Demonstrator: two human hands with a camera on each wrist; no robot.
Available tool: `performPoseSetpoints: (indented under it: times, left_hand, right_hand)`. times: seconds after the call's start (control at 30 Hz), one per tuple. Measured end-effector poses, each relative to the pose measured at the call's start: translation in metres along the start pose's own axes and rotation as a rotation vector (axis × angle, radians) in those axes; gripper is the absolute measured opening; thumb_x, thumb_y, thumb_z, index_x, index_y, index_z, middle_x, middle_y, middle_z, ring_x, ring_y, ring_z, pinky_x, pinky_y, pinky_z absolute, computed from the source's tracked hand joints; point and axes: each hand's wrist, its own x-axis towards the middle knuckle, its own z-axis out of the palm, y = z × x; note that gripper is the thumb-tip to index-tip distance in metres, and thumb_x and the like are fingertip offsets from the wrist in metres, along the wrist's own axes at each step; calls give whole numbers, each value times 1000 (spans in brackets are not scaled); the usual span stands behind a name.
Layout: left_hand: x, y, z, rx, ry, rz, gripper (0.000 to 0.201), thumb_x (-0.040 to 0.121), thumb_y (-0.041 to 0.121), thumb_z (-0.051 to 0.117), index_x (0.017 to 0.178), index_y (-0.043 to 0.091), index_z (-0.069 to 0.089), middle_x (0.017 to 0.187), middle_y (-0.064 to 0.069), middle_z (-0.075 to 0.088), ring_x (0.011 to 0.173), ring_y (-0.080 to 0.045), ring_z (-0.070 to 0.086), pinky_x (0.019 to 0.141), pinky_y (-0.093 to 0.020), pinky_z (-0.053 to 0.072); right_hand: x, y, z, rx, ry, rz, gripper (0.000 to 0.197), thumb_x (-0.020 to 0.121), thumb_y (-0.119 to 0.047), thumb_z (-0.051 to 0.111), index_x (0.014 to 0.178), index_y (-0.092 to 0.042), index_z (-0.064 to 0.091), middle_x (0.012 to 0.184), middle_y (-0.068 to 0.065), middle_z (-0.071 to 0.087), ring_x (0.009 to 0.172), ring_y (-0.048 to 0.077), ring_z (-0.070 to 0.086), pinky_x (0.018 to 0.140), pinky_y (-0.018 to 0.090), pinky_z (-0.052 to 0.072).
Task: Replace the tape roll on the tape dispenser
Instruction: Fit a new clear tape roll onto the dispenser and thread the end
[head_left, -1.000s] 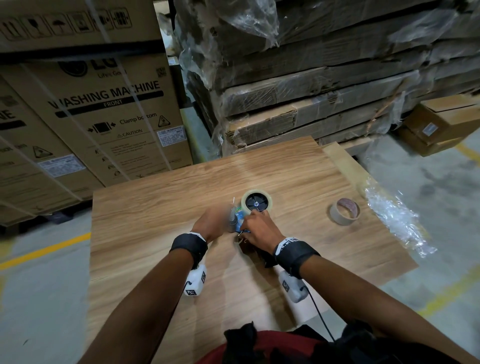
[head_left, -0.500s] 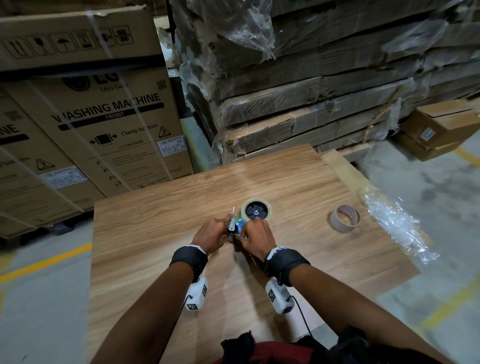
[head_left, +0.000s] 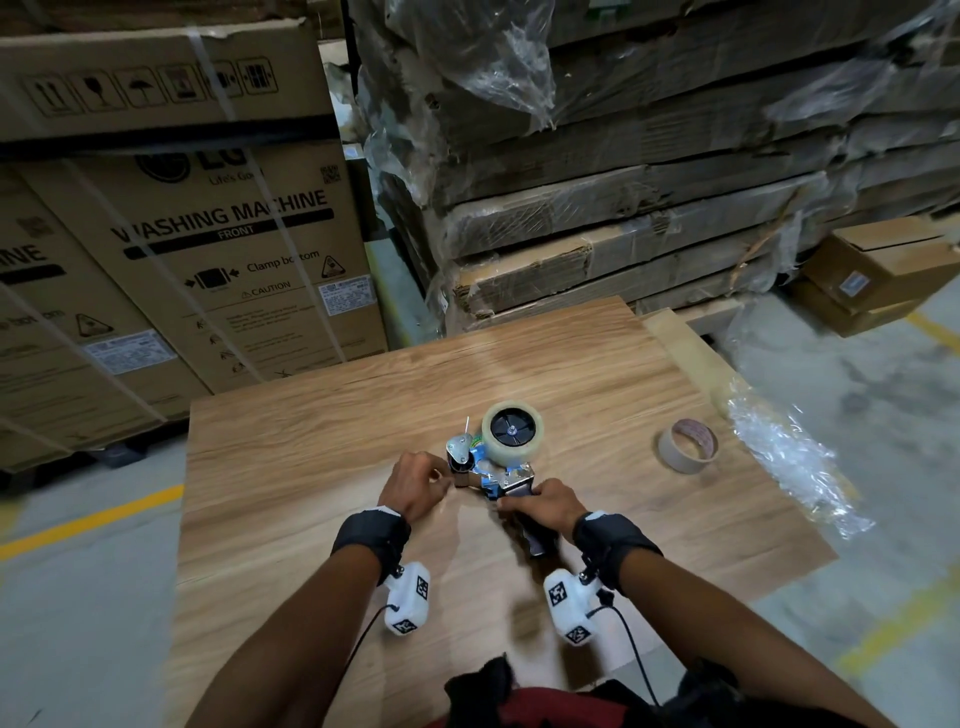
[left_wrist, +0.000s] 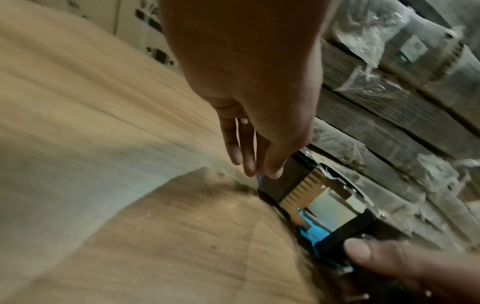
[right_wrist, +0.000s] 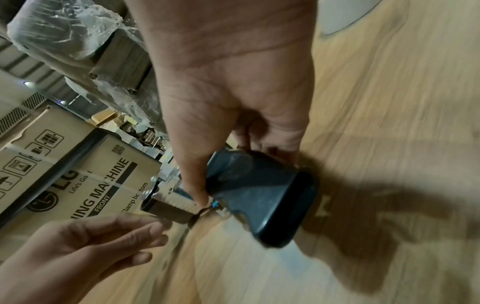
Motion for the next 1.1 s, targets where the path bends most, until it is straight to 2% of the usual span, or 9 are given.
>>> performPoseSetpoints:
  times: [0.1,0.17,0.23,0.4,0.53,0.67,0.83,0.97,1.1]
  left_hand:
    - [-5,1,0,-125,53,-65,8,78,9,73,76,14,80,75,-3,76,73,-14,67,66,-17,43]
    - [-7,1,-1,-237,97,-113,7,81,9,76,77,13,80,73,1,75,71,-9,64,64,-10,42]
    - [-9,1,-1,-356,146,-147,9,83,11,77,79,18,79,75,3,74,72,-10,64,70,-20,50]
    - [-12,19,-1,-613,312,-154,9,89,10,71,82,12,75,83,-1,75,73,-4,65,75,-26,51]
    - [-11,39,-1,-702,459,-142,15,91,9,70,78,18,72,80,5,72,70,6,63,73,-20,48]
    - [-9,44,-2,-662,529,-115,13,89,18,69,78,14,73,79,1,74,78,-15,68,76,-33,53]
    - [-9,45,-8,-614,519,-105,15,82,29,70,78,18,79,77,6,76,79,-17,72,79,-36,56]
    - [-7,42,-16,-616,493,-107,11,81,21,77,86,12,82,80,1,78,79,-17,75,80,-37,61]
    - [-8,43,-27,-698,433,-83,10,85,7,76,94,2,79,87,-10,78,71,-7,73,72,-22,59]
  right_hand:
    - [7,3,2,164,-118,26,62,45,-48,96,82,-3,77,87,12,78,80,29,75,75,40,63]
    - [-10,-10,-3,355,-250,38,32,67,-20,89,84,1,73,83,19,72,63,30,69,65,42,62]
    - [-18,-20,-8,491,-335,36,16,83,-10,75,92,3,68,84,20,70,55,24,64,55,31,57]
    - [-16,-32,-19,751,-523,101,15,95,-14,59,84,-5,64,68,3,63,52,10,59,48,18,51]
    - [-24,-39,-26,1012,-573,198,20,95,-4,60,81,6,69,79,17,70,55,16,69,52,23,60]
    - [-26,-44,-30,1068,-642,201,23,97,-4,53,79,5,65,68,12,65,42,10,58,42,17,52]
    - [-29,-38,-39,1057,-739,228,9,83,-4,67,81,1,59,62,7,61,43,7,57,41,16,50]
    - [-29,-33,-48,1059,-820,235,33,59,5,88,81,5,63,68,7,60,44,9,57,42,16,50]
    - [-37,-36,-57,1043,-772,243,9,86,-3,64,84,6,61,68,10,62,42,9,56,39,16,49]
